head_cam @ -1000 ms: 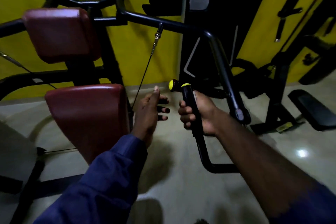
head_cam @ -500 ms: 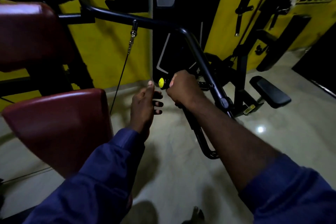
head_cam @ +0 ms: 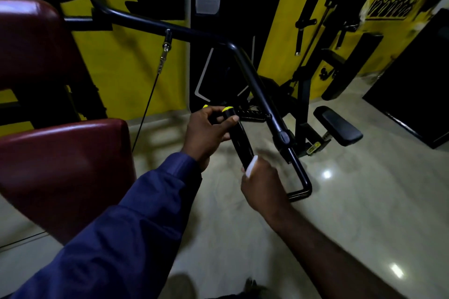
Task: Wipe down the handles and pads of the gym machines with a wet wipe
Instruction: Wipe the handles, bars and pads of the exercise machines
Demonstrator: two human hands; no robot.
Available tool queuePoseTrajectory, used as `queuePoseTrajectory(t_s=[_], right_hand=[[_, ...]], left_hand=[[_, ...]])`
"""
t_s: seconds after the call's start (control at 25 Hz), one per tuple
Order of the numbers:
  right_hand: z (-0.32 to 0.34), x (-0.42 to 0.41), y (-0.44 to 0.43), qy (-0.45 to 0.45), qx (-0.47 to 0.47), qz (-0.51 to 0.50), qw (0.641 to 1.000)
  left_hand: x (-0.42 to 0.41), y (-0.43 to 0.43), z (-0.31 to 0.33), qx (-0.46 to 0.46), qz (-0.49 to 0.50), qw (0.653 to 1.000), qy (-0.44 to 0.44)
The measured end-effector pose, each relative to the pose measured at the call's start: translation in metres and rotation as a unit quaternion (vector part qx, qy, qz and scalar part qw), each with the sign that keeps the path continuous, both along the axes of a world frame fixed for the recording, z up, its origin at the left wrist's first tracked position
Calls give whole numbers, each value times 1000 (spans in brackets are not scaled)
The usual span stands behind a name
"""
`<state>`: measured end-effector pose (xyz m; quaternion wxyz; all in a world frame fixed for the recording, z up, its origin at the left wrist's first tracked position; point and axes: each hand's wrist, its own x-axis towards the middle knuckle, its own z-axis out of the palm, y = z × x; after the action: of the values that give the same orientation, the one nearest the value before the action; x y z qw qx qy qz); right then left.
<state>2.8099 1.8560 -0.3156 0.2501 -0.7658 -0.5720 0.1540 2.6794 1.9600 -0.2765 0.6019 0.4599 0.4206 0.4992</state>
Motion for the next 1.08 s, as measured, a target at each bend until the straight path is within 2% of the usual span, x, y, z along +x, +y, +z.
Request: queuePoseTrajectory(t_s=[0.08, 0.12, 0.16, 0.24, 0.32, 0.36, 0.4, 0.44, 0.48, 0.52, 0.56, 0.6, 0.68, 0.72, 0.84, 0.88, 0.96, 1.08], right_hand=[[3, 13, -6, 23, -43, 34, 998], [8, 20, -5, 69, -72, 56, 993], [17, 25, -3, 158, -101, 69, 980], [30, 39, 5, 389, -103, 53, 914], [40, 56, 15, 584, -64, 10, 809], [45, 66, 24, 637, -45, -9, 770], [51, 75, 34, 659, -30, -19, 752], [57, 84, 49, 645, -11, -24, 764], [63, 87, 62, 597, 19, -27, 802], [66, 87, 75, 512, 60, -20, 857], [67, 82, 81, 432, 104, 6, 896], [63, 73, 81, 370, 136, 47, 918], [50, 56, 69, 315, 153, 144, 926], [41, 51, 60, 323, 144, 177, 918], [25, 57, 49, 444, 123, 177, 870], [21, 58, 55, 446, 136, 161, 870], [13, 56, 72, 375, 171, 163, 897], [10, 46, 76, 356, 139, 192, 904]], left_hand=[[3, -3, 3, -14, -15, 999, -26], [3, -5, 5, -17, -23, 999, -30], [3, -5, 6, -24, -28, 999, -29], [6, -7, 7, -49, -26, 998, -28], [9, -10, 8, -61, -19, 998, -22], [10, -10, 8, -61, -16, 998, -14], [11, -11, 8, -60, -13, 998, -3], [12, -11, 8, -57, -6, 998, 10], [13, -12, 9, -56, 3, 998, 24], [14, -13, 11, -59, 15, 997, 37], [15, -13, 11, -63, 33, 996, 50], [16, -13, 12, -67, 56, 994, 62], [18, -16, 13, -62, 116, 987, 89], [18, -19, 13, -52, 147, 981, 114], [18, -33, 9, -27, 234, 956, 175], [18, -40, 6, -36, 259, 950, 170], [14, -54, 0, -61, 288, 944, 150], [6, -76, -7, -89, 303, 939, 138]])
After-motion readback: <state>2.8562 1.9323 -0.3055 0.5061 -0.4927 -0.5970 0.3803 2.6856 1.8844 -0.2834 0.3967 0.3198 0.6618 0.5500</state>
